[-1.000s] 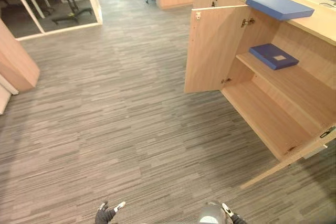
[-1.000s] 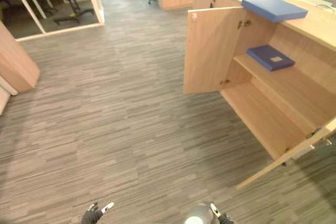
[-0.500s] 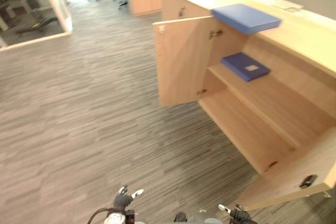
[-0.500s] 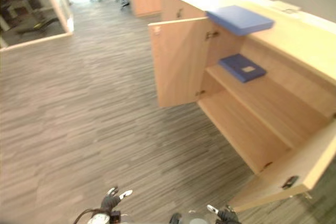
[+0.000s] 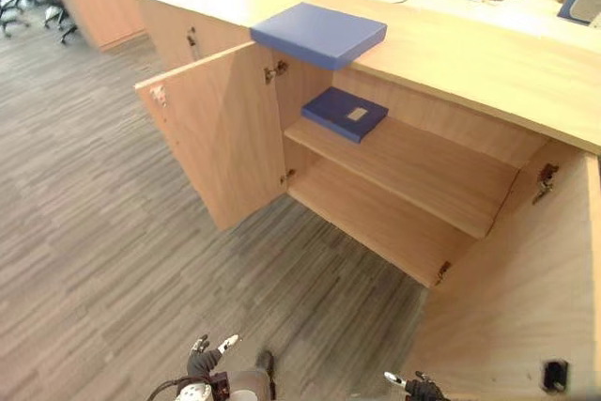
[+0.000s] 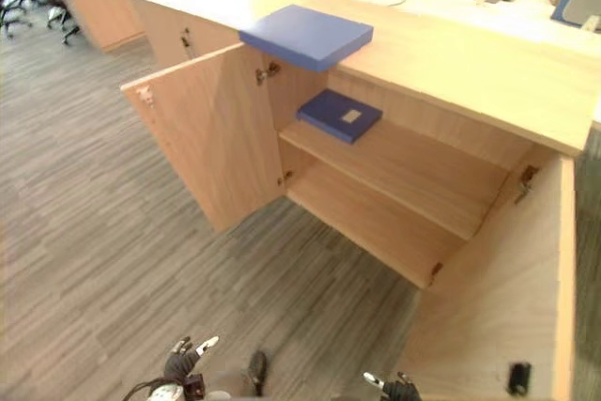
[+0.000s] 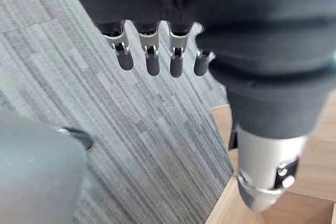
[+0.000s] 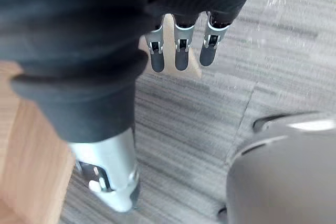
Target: Walk over to the cabinet, pick up the folder, carry it to the office cabinet, place the folder inside the office cabinet, then close the office cabinet door
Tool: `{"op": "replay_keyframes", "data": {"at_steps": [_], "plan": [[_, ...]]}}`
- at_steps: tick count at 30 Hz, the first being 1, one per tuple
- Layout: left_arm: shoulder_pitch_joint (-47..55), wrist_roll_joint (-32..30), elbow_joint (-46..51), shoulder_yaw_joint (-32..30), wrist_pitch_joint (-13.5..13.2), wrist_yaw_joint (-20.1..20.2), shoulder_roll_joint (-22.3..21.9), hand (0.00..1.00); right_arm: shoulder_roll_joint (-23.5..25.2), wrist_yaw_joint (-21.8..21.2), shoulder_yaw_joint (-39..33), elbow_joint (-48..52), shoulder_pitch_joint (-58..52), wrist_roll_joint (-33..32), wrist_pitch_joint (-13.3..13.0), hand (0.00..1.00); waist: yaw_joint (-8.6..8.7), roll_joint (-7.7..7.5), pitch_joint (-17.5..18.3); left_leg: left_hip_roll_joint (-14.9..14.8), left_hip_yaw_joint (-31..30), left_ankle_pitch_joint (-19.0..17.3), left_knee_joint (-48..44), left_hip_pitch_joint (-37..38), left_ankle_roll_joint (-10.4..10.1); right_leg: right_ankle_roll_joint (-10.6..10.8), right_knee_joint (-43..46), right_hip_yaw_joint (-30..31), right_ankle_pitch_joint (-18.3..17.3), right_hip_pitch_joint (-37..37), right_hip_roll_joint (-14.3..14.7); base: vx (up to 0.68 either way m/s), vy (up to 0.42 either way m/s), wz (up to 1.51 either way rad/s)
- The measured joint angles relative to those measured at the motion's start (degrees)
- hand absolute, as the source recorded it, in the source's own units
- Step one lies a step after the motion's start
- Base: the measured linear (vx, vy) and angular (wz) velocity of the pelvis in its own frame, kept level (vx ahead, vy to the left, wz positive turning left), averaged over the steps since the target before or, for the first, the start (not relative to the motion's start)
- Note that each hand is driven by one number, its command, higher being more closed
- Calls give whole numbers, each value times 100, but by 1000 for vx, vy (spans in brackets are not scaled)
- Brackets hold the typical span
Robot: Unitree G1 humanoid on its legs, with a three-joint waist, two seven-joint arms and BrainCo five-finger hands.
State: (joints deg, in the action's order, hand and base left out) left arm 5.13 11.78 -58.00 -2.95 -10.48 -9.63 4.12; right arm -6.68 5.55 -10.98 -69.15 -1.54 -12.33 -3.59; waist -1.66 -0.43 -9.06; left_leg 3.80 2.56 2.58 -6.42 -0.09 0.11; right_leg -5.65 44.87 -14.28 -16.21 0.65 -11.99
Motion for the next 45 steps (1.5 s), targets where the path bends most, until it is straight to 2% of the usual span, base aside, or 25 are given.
{"op": "replay_keyframes", "data": {"at_steps": [1,2,3,4,5,6,7,8,11,13,16,17,18,19,22,24,27,29,30,31,32,34,37,41,45], "plan": [[50,4,-36,98,4,6,12,0,17,-23,-251,13,-83,4,3,0,89,-58,41,299,43,-106,439,552,90,-510,992,-582,325,-119,-775,491,433,-24],[72,-3,-41,105,0,7,11,0,25,-32,-320,3,-93,2,12,0,114,-88,57,415,73,-121,571,716,168,-523,1294,-741,342,-112,-1080,369,342,-10],[82,-48,-61,101,9,9,7,0,-10,-34,-403,-9,-84,5,8,0,167,-47,90,483,118,-200,676,927,287,-324,1469,-980,226,-177,-1392,273,249,-17],[69,-76,-73,98,19,9,29,0,-20,-35,-468,-8,-46,12,2,0,191,23,70,476,113,-222,688,1023,319,-61,1415,-1108,109,-217,-1420,221,214,-27],[63,-120,-74,99,23,13,76,0,10,-36,-578,-9,-13,14,-8,0,202,71,10,353,106,-258,688,1170,329,430,1137,-1134,-143,-259,-1266,251,235,-32],[63,-162,-82,106,29,19,106,0,14,-36,-579,-13,-18,16,-12,0,203,155,-53,170,170,-309,688,1340,300,716,678,-1140,-309,-305,-953,267,235,-41],[60,-256,-82,137,35,46,136,0,23,-38,-584,-14,-21,15,-12,0,208,175,-89,44,260,-366,684,1474,276,763,282,-1161,-336,-368,-713,290,179,-58],[55,-326,-98,184,43,106,173,0,59,-38,-586,-19,-27,11,-12,0,216,179,-122,-113,422,-546,685,1658,239,765,-403,-1239,-331,-529,-380,202,101,-49],[-71,-369,-209,250,51,147,125,0,84,-38,-650,-19,-26,4,-16,0,238,166,-122,-158,551,-934,724,1679,209,721,-1238,-1221,-83,-1039,-100,179,2,-36],[-162,-503,-320,261,91,202,-19,0,190,-34,-907,-63,-158,2,9,0,364,106,-153,-107,411,-1079,767,1777,119,329,-1830,-1171,860,-1090,13,295,-101,27],[-134,-493,-317,177,108,228,-190,0,167,-6,-1019,-20,-208,-1,7,0,407,370,-131,-551,380,-1327,432,1637,-184,351,-2307,-1426,800,-829,470,296,-157,18],[-144,-497,-288,149,112,235,-163,0,185,16,-1019,-18,-212,-2,4,0,407,344,-141,-615,385,-1406,85,1484,-251,337,-2460,-1477,791,-733,539,290,-215,17],[-132,-457,-186,133,113,236,-117,0,217,40,-1019,-9,-242,-4,1,0,417,285,-142,-736,427,-1569,-967,1071,-381,336,-2783,-1537,791,-452,649,300,-240,24],[-67,-406,-21,47,116,236,-124,0,218,75,-991,50,-277,-15,1,0,415,284,-170,-998,584,-1636,-2535,539,-407,350,-3109,-1558,816,-73,818,294,-236,17],[181,-248,261,-18,78,229,-164,0,76,125,-739,138,-306,-11,-4,0,365,429,-163,-1896,1045,-1539,-4987,-230,-372,242,-3502,-1433,752,705,1274,328,-151,-35],[157,-297,261,71,74,208,-135,0,55,152,-642,83,-173,-14,-2,0,325,421,-162,-2122,1326,-1604,-5014,-429,-272,244,-3699,-1160,740,1002,1304,327,-49,-75],[103,-303,301,100,57,124,-140,0,23,171,-510,-34,79,-40,-3,0,173,400,-181,-1874,1138,-1652,-3671,-637,-307,291,-3830,-606,774,1175,1118,280,62,-94],[93,-289,292,104,53,109,-144,0,53,165,-474,-41,172,-51,-6,0,162,392,-188,-1416,447,-1598,-2392,-669,-395,338,-3850,-368,781,1175,948,222,125,-75],[95,-213,286,120,54,124,-157,0,60,158,-459,-40,171,-52,-13,0,162,405,-181,-1107,-82,-1396,-1446,-587,-514,478,-3881,-264,783,1186,867,369,289,-55],[132,105,236,185,67,204,-184,0,14,123,-444,-27,165,-44,-12,0,176,517,-132,-997,-384,-584,-694,-527,-516,638,-3984,-203,770,1283,922,313,253,-47],[148,320,215,191,69,247,-214,0,-34,116,-402,-28,159,-30,-12,0,180,580,-132,-992,-466,-171,-590,-500,-434,701,-4031,-151,759,1349,975,348,307,-27],[163,724,176,242,113,343,48,0,159,66,-260,-5,88,10,-5,0,163,163,-13,-678,-256,-12,34,60,-311,911,-4004,-115,708,1496,572,236,215,-21],[211,1180,165,412,172,493,124,0,340,0,-252,4,67,-30,-8,0,185,56,97,-389,-177,437,1146,573,-146,974,-3967,-109,674,1435,291,181,141,-8],[408,1675,755,667,235,577,156,0,350,-103,-374,1,67,-19,17,0,208,83,106,-135,-209,406,1145,581,-100,1114,-3954,-125,689,1465,44,72,153,6],[930,2220,2326,1267,250,906,182,0,331,-109,-574,-7,80,3,208,0,191,133,117,-36,-273,414,1174,558,-83,1200,-3960,-144,657,1471,-51,-45,80,6]]}}
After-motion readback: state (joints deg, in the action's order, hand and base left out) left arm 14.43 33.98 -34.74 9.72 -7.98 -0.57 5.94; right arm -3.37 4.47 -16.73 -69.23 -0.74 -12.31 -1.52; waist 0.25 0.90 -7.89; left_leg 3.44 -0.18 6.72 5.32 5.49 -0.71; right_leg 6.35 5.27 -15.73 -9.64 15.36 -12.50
